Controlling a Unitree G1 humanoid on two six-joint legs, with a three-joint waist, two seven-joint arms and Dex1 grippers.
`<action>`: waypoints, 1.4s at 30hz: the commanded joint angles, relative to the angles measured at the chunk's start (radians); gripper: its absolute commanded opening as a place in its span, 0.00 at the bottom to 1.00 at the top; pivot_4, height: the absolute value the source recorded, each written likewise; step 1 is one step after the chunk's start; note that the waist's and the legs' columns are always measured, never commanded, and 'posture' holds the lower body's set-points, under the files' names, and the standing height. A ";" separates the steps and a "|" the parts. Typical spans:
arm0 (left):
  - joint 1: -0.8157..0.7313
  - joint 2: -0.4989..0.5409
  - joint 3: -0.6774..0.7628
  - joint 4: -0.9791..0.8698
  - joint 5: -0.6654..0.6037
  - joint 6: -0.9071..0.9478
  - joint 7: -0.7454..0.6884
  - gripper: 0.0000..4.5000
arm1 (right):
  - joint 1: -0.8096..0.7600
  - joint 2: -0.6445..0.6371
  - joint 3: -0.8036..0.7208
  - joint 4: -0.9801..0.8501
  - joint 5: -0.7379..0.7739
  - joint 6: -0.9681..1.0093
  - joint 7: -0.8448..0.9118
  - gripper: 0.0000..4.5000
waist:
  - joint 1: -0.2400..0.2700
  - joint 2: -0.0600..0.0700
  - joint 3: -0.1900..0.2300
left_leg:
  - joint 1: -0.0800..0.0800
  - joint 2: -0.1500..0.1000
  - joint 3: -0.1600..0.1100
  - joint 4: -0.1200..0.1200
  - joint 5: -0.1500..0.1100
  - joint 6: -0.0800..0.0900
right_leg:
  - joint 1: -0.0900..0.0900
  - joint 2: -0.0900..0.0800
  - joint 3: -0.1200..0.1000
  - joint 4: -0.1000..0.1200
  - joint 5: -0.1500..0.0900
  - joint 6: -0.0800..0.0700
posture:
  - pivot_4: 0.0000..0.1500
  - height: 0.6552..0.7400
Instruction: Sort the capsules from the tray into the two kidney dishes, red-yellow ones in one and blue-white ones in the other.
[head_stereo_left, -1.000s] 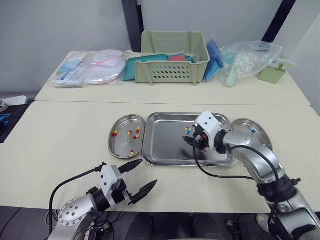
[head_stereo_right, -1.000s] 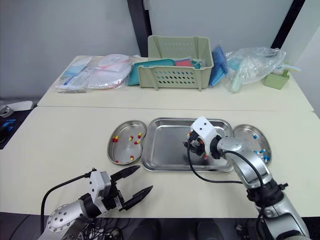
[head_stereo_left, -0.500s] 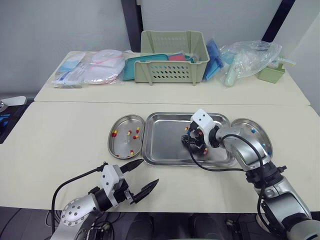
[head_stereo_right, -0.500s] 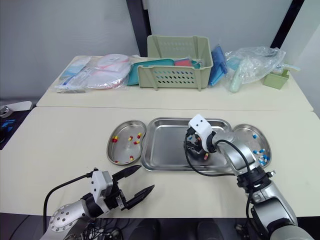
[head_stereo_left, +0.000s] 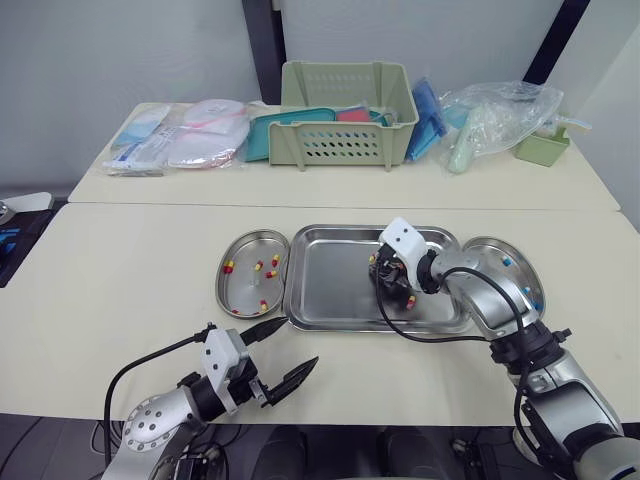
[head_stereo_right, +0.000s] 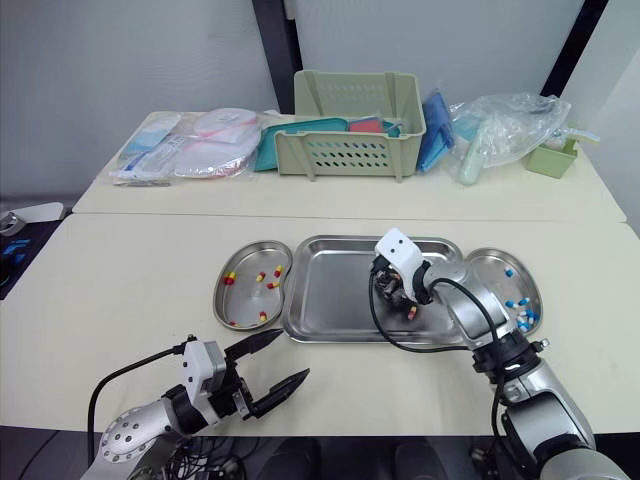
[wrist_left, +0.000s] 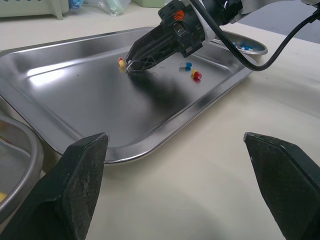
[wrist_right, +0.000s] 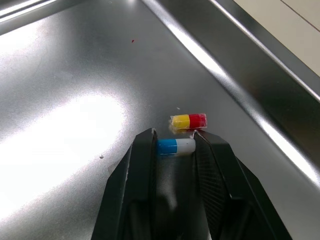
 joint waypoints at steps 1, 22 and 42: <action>-0.001 -0.002 -0.006 -0.004 0.005 -0.018 0.000 1.00 | 0.010 -0.009 0.013 -0.018 -0.019 -0.015 0.016 0.19 | 0.000 0.000 0.000 | 0.000 0.000 0.000 0.000 0.000 0.000 | 0.000 0.000 0.000 0.000 0.000 0.000 | 1.00 1.00; -0.056 0.049 -0.009 0.062 -0.081 -0.095 -0.233 1.00 | 0.253 -0.261 -0.340 -0.677 0.212 0.256 0.132 0.19 | 0.006 0.001 0.000 | -0.009 0.000 -0.002 0.001 0.000 0.000 | -0.006 0.000 -0.002 -0.001 0.000 0.000 | 1.00 1.00; -0.146 0.015 -0.022 0.105 -0.110 -0.180 -0.320 1.00 | 0.707 -0.318 -0.870 -0.653 0.297 0.176 0.080 0.19 | 0.003 0.001 0.000 | -0.001 0.000 0.001 0.000 0.000 0.000 | 0.001 0.000 0.000 0.000 0.000 0.000 | 1.00 1.00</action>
